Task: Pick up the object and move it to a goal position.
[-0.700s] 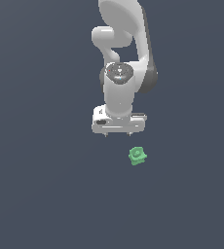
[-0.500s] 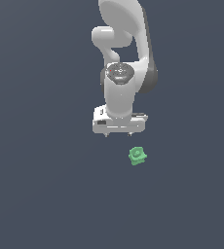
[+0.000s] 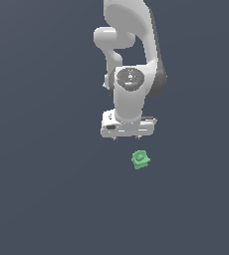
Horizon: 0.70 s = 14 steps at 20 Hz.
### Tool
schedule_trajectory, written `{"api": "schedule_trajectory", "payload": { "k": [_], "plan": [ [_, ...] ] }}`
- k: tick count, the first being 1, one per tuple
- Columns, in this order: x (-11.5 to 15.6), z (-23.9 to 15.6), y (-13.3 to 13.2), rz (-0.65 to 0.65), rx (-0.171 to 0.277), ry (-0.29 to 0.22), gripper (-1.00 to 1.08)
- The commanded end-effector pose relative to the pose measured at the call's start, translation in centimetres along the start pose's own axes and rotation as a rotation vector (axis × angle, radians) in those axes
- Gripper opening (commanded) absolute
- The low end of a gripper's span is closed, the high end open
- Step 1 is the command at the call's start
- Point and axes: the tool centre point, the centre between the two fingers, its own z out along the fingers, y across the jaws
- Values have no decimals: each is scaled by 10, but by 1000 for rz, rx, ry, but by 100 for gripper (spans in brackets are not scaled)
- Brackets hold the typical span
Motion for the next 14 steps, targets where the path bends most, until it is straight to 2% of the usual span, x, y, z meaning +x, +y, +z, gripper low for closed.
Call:
{"api": "schedule_trajectory", "payload": {
  "k": [1, 14],
  "plan": [
    [0, 0, 0, 6, 0, 0, 100],
    [7, 7, -8, 165, 0, 5, 100]
  ]
}}
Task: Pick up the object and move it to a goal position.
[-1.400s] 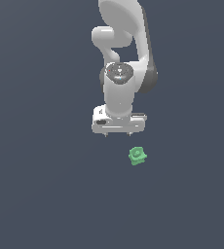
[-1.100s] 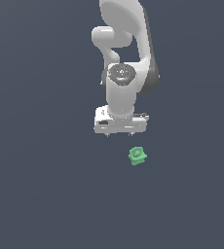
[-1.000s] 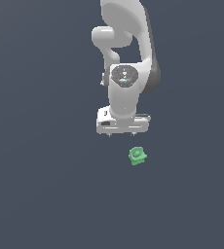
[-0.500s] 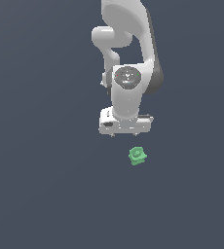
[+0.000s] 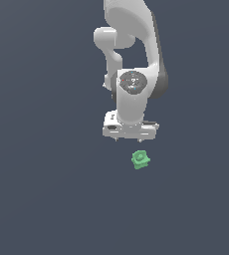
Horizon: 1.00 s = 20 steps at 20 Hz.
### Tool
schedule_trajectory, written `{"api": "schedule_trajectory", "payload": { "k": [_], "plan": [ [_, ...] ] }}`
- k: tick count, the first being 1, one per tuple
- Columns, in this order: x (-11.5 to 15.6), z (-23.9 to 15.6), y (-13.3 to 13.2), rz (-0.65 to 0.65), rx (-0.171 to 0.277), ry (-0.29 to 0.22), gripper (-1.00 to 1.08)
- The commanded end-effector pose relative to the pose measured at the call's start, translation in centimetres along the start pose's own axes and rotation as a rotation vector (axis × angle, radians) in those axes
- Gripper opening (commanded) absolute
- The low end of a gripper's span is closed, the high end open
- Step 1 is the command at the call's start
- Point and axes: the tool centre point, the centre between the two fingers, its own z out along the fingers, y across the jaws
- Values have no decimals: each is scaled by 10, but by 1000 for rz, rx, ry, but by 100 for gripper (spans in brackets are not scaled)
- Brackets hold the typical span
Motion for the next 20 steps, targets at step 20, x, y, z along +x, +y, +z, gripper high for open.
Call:
{"api": "schedule_trajectory", "payload": {
  "k": [20],
  "plan": [
    [17, 23, -28, 513, -4, 21, 100]
  ]
}}
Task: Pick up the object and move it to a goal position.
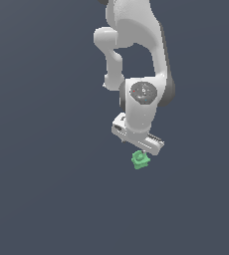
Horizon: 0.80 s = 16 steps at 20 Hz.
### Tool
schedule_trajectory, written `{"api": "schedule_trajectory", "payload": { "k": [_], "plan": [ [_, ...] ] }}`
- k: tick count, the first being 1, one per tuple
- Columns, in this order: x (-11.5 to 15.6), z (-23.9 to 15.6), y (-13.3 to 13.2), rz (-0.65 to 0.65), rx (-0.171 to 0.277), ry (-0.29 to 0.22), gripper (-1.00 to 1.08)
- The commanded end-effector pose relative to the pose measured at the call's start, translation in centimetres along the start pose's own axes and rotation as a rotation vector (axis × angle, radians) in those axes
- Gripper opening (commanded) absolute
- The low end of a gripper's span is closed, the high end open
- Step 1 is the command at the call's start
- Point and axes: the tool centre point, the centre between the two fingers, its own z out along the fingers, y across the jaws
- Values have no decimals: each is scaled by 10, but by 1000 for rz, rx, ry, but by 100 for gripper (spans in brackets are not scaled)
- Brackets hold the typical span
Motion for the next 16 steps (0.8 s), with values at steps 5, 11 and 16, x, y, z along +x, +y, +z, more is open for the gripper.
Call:
{"api": "schedule_trajectory", "payload": {
  "k": [5, 11, 16],
  "plan": [
    [0, 7, -10, 162, 0, 9, 100],
    [0, 14, -20, 308, 1, 19, 100],
    [0, 19, -28, 430, 3, 28, 100]
  ]
}}
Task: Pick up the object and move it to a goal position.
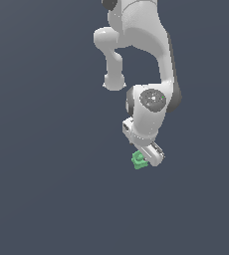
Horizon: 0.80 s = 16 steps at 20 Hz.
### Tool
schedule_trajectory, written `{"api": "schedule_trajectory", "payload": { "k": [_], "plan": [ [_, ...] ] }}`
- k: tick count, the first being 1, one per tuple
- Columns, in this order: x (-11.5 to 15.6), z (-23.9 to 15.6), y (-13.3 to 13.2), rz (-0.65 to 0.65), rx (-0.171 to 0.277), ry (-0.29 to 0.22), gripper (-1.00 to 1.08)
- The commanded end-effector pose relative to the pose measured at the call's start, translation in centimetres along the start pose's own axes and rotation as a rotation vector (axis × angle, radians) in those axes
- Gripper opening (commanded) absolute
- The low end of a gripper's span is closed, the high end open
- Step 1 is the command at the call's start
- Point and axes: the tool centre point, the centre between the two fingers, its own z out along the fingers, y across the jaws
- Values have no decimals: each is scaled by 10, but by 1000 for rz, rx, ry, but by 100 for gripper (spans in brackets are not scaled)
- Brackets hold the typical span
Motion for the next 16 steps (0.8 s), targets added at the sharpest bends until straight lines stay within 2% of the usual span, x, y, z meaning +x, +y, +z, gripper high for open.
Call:
{"api": "schedule_trajectory", "payload": {
  "k": [1, 8, 16],
  "plan": [
    [-2, 3, -4, 62, 1, 5, 100],
    [-6, 8, -12, 195, 5, 15, 100],
    [-8, 12, -16, 274, 9, 22, 100]
  ]
}}
